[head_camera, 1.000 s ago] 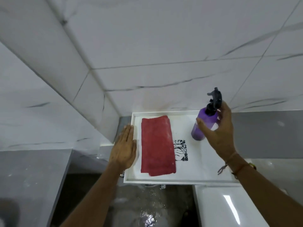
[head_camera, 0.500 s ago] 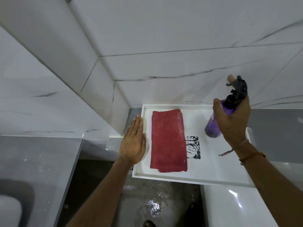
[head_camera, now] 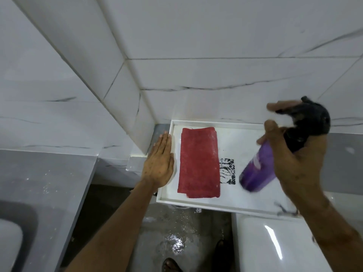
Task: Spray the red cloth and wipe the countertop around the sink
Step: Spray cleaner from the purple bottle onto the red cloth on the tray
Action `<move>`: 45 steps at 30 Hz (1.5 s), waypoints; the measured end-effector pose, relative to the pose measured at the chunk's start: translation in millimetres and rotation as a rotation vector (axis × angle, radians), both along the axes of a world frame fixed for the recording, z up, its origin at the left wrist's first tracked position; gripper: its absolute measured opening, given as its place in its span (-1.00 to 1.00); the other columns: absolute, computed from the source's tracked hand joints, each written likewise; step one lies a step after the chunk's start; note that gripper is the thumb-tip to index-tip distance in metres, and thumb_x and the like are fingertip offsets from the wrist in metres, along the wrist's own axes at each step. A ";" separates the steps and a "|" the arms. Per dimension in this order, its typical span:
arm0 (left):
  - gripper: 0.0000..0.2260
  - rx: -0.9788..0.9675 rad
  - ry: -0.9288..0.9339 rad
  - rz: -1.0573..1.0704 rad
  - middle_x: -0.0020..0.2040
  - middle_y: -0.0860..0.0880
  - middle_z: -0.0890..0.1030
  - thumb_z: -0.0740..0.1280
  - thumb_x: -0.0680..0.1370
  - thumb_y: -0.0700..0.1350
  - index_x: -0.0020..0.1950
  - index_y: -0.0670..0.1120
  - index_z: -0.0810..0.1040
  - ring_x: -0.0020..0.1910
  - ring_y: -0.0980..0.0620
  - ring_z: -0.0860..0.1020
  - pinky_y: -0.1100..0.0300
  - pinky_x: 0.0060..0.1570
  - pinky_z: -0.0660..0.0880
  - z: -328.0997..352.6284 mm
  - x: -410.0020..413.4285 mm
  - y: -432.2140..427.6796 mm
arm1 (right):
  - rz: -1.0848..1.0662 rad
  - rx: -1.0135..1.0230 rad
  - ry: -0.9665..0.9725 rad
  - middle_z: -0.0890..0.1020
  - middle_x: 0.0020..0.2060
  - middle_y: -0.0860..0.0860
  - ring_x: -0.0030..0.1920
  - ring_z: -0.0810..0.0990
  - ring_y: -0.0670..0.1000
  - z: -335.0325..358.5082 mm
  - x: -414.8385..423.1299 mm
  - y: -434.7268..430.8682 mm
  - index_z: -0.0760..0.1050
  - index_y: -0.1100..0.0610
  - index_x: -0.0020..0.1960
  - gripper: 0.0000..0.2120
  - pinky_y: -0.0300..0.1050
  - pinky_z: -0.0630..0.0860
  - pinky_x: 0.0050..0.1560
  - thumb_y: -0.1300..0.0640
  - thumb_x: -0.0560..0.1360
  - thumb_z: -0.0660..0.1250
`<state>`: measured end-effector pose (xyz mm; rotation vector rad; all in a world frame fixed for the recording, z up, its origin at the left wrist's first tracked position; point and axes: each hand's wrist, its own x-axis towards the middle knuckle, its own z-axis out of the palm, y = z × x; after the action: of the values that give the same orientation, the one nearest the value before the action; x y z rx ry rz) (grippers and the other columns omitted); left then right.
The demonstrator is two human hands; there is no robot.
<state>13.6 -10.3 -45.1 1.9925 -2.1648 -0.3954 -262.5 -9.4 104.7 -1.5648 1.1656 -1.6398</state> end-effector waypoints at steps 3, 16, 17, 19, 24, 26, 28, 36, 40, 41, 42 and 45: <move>-0.43 0.010 0.011 -0.001 0.58 -0.07 -0.12 -0.14 0.58 0.06 0.53 -0.13 -0.17 0.55 0.02 -0.17 0.05 0.55 -0.09 2.8 -0.3 1.4 | 0.105 0.189 -0.038 0.66 -0.05 -0.20 -0.47 0.60 -0.11 6.7 19.5 35.9 0.49 -0.09 0.04 -0.83 -0.31 0.55 -0.34 -0.06 0.47 0.36; -0.44 -0.024 0.008 -0.008 0.58 -0.09 -0.05 -0.13 0.58 0.04 0.53 -0.15 -0.12 0.56 -0.02 -0.12 0.05 0.54 -0.06 3.5 -2.0 2.3 | 0.122 0.661 0.231 0.61 -0.40 -0.05 -0.41 0.62 -0.22 -56.2 61.4 61.4 0.52 0.09 -0.09 -0.66 -0.58 0.41 -0.30 -0.18 0.39 0.27; -0.44 -0.023 0.005 -0.006 0.58 -0.09 -0.06 -0.13 0.58 0.04 0.53 -0.15 -0.12 0.56 -0.01 -0.12 0.06 0.54 -0.08 2.8 -1.9 2.5 | 0.115 0.669 0.252 0.61 -0.43 -0.04 -0.42 0.63 -0.18 -58.1 61.9 62.8 0.51 0.07 -0.12 -0.64 -0.56 0.42 -0.30 -0.22 0.37 0.25; -0.44 -0.025 0.007 0.001 0.58 -0.08 -0.06 -0.14 0.58 0.04 0.53 -0.14 -0.12 0.55 0.00 -0.13 0.09 0.53 -0.10 1.6 -1.2 2.6 | 0.092 0.690 0.311 0.59 -0.45 -0.06 -0.40 0.62 -0.09 -63.0 63.0 65.2 0.49 0.03 -0.19 -0.69 -0.46 0.44 -0.32 -0.23 0.39 0.26; -0.44 -0.030 0.013 -0.003 0.58 -0.08 -0.06 -0.14 0.58 0.05 0.53 -0.14 -0.12 0.55 0.01 -0.14 0.09 0.53 -0.11 -0.1 -0.4 1.7 | 0.092 0.723 0.331 0.62 -0.34 -0.12 -0.23 0.59 -0.15 -70.8 64.7 69.7 0.53 -0.04 -0.20 -0.83 -0.42 0.36 -0.21 -0.13 0.44 0.33; -0.44 -0.030 0.015 -0.001 0.58 -0.08 -0.06 -0.15 0.58 0.05 0.53 -0.14 -0.12 0.55 0.00 -0.14 0.09 0.53 -0.11 -0.1 -0.4 1.3 | 0.104 0.728 0.310 0.62 -0.31 -0.13 -0.21 0.59 -0.17 -70.1 64.6 69.1 0.54 -0.04 -0.13 -0.85 -0.44 0.36 -0.20 -0.11 0.45 0.33; -0.44 -0.029 0.014 0.001 0.59 -0.07 -0.07 -0.15 0.57 0.06 0.53 -0.13 -0.13 0.55 0.02 -0.15 0.11 0.52 -0.14 0.1 -0.2 1.4 | 0.099 0.731 0.327 0.60 -0.34 -0.10 -0.24 0.57 -0.14 -70.6 64.2 67.5 0.54 0.03 -0.14 -0.78 -0.40 0.37 -0.22 -0.13 0.45 0.32; -0.44 -0.025 0.018 -0.003 0.58 -0.09 -0.08 -0.15 0.57 0.05 0.53 -0.15 -0.13 0.55 -0.01 -0.14 0.06 0.54 -0.09 4.6 -2.1 2.8 | 0.120 0.736 0.345 0.61 -0.35 -0.11 -0.25 0.58 -0.12 -64.4 67.4 66.8 0.51 -0.07 -0.23 -0.80 -0.38 0.37 -0.24 -0.17 0.43 0.29; -0.44 -0.011 0.018 -0.004 0.58 -0.10 -0.09 -0.15 0.57 0.04 0.53 -0.16 -0.14 0.55 -0.01 -0.14 0.05 0.55 -0.07 6.5 -2.4 3.0 | 0.118 0.769 0.389 0.65 -0.30 0.06 -0.24 0.60 -0.05 -64.5 68.3 70.1 0.56 0.12 -0.19 -0.50 -0.31 0.41 -0.25 -0.31 0.34 0.19; -0.44 -0.013 0.015 -0.006 0.58 -0.11 -0.09 -0.15 0.57 0.03 0.53 -0.16 -0.13 0.55 -0.02 -0.14 0.04 0.55 -0.07 6.6 -2.2 3.0 | 0.118 0.786 0.412 0.66 -0.30 0.08 -0.25 0.60 -0.03 -64.2 68.5 72.3 0.55 0.15 -0.19 -0.43 -0.29 0.41 -0.26 -0.35 0.29 0.15; -0.45 -0.016 0.013 -0.009 0.58 -0.11 -0.09 -0.14 0.58 0.02 0.53 -0.17 -0.13 0.56 -0.02 -0.14 0.04 0.55 -0.06 6.5 -2.1 3.2 | 0.124 0.807 0.430 0.67 -0.30 0.07 -0.26 0.62 -0.02 -64.5 68.2 75.3 0.55 0.13 -0.20 -0.40 -0.29 0.41 -0.27 -0.38 0.26 0.12; -0.46 -0.018 0.015 -0.011 0.58 -0.11 -0.09 -0.14 0.59 0.01 0.53 -0.16 -0.14 0.55 -0.02 -0.14 0.04 0.55 -0.06 6.2 -1.9 3.5 | 0.175 0.869 0.473 0.65 -0.32 -0.04 -0.26 0.65 -0.02 -67.2 67.4 87.4 0.50 -0.02 -0.25 -0.49 -0.26 0.46 -0.23 -0.43 0.24 0.09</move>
<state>11.7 -6.8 -38.8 1.9626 -2.1641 -0.3897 -195.0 78.0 37.5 -1.4052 1.6208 -0.4928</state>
